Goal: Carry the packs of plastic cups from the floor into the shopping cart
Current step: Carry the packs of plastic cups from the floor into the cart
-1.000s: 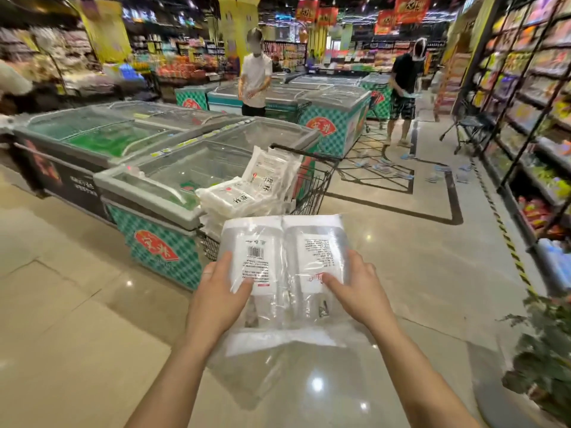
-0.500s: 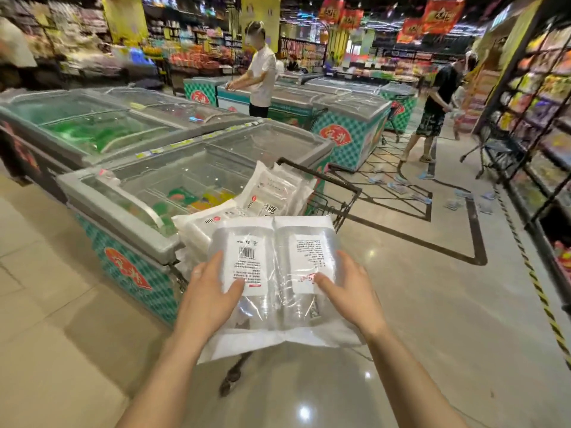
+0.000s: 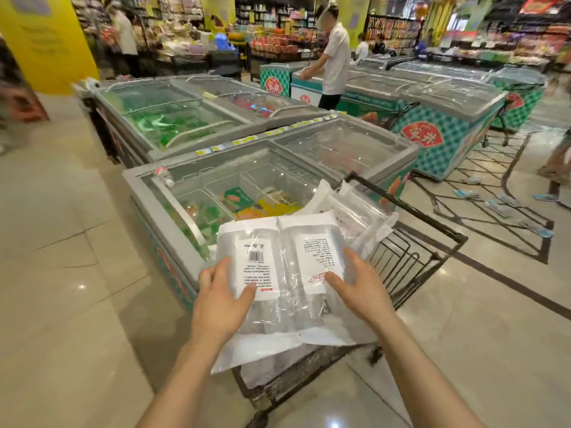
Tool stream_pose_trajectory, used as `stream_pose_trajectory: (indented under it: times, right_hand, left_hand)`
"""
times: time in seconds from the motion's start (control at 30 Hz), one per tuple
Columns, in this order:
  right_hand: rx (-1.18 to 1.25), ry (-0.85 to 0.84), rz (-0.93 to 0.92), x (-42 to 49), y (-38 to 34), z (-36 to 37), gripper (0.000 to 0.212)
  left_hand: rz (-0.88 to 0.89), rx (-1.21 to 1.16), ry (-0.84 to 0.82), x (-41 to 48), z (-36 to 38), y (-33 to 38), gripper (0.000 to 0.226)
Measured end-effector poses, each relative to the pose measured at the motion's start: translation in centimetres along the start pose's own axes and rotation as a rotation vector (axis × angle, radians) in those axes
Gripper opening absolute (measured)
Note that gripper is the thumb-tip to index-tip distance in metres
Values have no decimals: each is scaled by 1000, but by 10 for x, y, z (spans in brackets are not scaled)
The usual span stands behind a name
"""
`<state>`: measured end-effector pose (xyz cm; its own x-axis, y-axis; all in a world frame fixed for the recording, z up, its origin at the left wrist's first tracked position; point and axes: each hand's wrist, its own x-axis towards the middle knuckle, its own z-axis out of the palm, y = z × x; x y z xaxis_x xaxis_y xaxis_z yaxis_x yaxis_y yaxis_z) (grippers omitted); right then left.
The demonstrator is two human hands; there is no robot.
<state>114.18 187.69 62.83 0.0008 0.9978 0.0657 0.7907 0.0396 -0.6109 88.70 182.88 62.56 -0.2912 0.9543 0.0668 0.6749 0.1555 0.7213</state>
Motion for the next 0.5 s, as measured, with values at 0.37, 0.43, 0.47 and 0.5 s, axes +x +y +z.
stream_pose_trajectory:
  times: [0.37, 0.43, 0.47, 0.5]
  right_hand:
    - [74, -323, -175, 202, 28, 56, 76]
    - [96, -374, -164, 220, 35, 71, 77]
    - [114, -399, -149, 226, 38, 78, 77]
    - [126, -425, -133, 230, 42, 86, 76]
  left_hand:
    - [-292, 38, 200, 100, 78, 7, 63]
    - [-340, 76, 203, 111, 91, -1, 65]
    - [-364, 80, 203, 114, 97, -5, 66]
    - [-401, 63, 201, 116, 104, -9, 67]
